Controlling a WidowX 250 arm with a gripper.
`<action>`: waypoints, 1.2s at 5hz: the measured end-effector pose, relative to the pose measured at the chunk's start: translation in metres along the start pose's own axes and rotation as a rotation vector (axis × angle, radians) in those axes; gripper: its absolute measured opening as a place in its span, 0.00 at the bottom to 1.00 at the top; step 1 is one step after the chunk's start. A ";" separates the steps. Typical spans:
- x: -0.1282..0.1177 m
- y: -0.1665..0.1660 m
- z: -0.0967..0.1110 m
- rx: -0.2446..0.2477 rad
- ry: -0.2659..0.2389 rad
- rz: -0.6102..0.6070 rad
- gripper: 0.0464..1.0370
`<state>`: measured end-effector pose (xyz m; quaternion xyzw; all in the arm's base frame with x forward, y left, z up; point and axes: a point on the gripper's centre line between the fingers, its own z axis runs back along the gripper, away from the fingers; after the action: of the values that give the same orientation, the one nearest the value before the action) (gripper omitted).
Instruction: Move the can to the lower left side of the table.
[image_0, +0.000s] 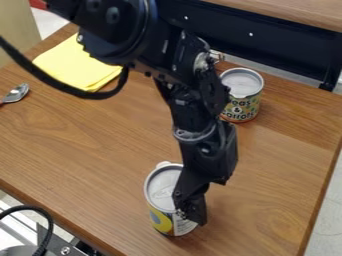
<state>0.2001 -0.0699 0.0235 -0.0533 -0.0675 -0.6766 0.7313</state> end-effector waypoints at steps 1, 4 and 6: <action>-0.007 0.002 0.001 0.001 -0.009 -0.004 0.96; -0.046 0.013 0.001 -0.012 0.066 0.029 0.96; -0.077 0.021 0.006 0.002 0.112 -0.014 0.96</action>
<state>0.2145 0.0089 0.0167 -0.0142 -0.0277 -0.6836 0.7292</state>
